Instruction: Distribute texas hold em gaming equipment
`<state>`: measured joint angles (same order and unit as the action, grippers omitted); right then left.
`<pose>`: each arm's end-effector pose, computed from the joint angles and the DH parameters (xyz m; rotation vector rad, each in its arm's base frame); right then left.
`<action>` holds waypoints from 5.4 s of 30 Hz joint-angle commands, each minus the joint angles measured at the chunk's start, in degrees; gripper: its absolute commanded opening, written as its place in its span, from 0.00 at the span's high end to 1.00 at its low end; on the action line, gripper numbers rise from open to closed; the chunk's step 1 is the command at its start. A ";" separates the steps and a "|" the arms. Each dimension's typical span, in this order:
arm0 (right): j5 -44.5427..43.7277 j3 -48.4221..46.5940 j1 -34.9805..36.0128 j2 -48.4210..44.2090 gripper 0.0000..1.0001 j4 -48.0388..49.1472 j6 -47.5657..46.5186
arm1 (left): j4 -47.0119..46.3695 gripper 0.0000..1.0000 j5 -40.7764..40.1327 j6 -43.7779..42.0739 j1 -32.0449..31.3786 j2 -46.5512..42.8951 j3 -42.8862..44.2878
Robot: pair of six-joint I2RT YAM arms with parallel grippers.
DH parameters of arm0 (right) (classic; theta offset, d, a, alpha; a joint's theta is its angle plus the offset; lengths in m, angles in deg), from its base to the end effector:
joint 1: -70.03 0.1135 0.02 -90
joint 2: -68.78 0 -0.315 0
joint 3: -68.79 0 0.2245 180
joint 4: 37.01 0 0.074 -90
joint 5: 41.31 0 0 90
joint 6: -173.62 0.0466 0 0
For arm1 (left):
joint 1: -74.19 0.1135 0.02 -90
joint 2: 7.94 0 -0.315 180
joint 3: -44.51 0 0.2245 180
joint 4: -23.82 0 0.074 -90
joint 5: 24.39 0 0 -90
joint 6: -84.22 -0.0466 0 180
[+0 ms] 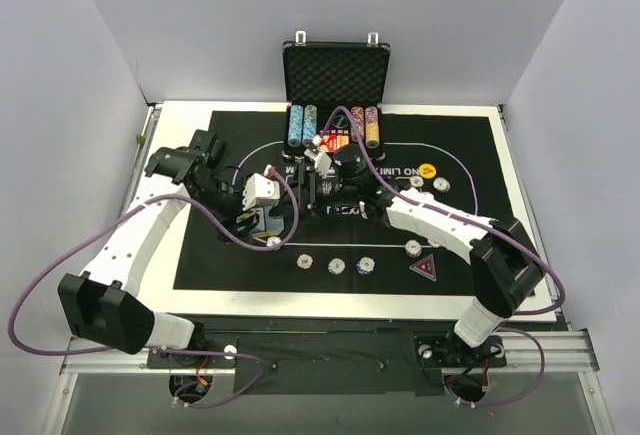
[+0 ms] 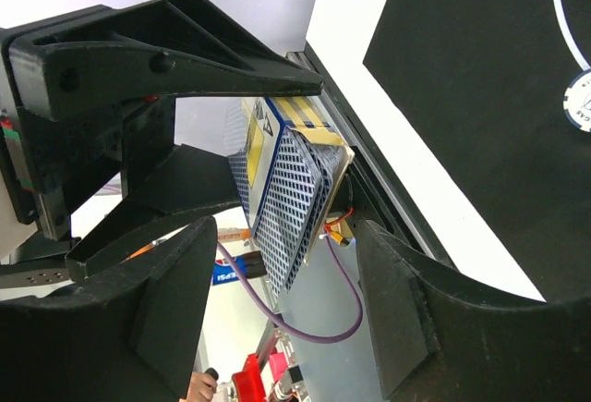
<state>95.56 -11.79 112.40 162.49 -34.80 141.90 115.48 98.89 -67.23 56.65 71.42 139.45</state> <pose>0.2452 0.2697 0.3568 -0.4423 2.1296 1.8679 0.1880 -0.0862 0.3737 1.7526 1.9751 -0.6110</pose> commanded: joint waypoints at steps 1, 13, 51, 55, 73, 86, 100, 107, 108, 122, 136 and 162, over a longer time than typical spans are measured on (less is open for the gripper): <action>0.06 -3.12 0.87 0.94 0.45 0.83 -0.54 | -2.42 0.93 3.19 1.16 -0.30 -2.97 0.02; -0.82 -1.28 0.96 0.42 0.66 -1.89 -2.12 | -3.65 0.95 4.34 1.86 -0.30 -5.08 0.19; -1.96 2.24 -4.57 -10.12 0.90 -7.43 -4.05 | -5.76 0.96 4.25 2.65 -0.21 -5.52 -3.06; -1.52 2.85 -6.15 -11.01 0.98 -6.30 -2.39 | -5.76 0.96 3.90 2.65 -0.21 -5.44 -3.15; 0.85 2.68 -15.12 -8.29 1.00 1.61 2.97 | -4.00 0.96 2.85 2.04 -0.13 -6.14 -3.24; -2.66 -8.45 -13.46 14.64 1.00 14.54 7.99 | -2.60 0.96 2.85 2.56 -0.13 -5.79 -1.57; -21.63 -30.29 -6.34 35.75 1.00 -7.43 -3.70 | -1.80 0.96 2.93 2.13 0.31 -5.35 -0.78; -26.83 -25.89 -3.44 37.42 1.00 -7.26 -4.23 | -1.10 0.96 3.28 2.04 0.31 -5.44 -0.42; -27.44 -25.89 -3.17 38.03 1.00 -7.34 -4.23 | -1.01 0.96 3.20 1.95 0.31 -5.61 -0.51; -29.30 -23.27 -3.78 31.99 0.58 -12.53 -8.80 | -0.75 0.96 3.02 1.86 0.23 -6.14 -0.95; -16.74 4.15 -6.16 -4.58 0.22 0.46 -1.34 | -0.40 0.96 2.41 1.42 -0.04 -6.67 -1.66; -10.05 -1.80 3.16 -1.69 0.28 -4.88 -6.08 | -1.36 0.96 1.97 2.83 -0.83 -4.82 0.80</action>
<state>83.23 -11.70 115.13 159.21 -40.70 136.24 114.32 99.28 -64.68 56.22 66.76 137.17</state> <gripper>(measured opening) 0.745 0.746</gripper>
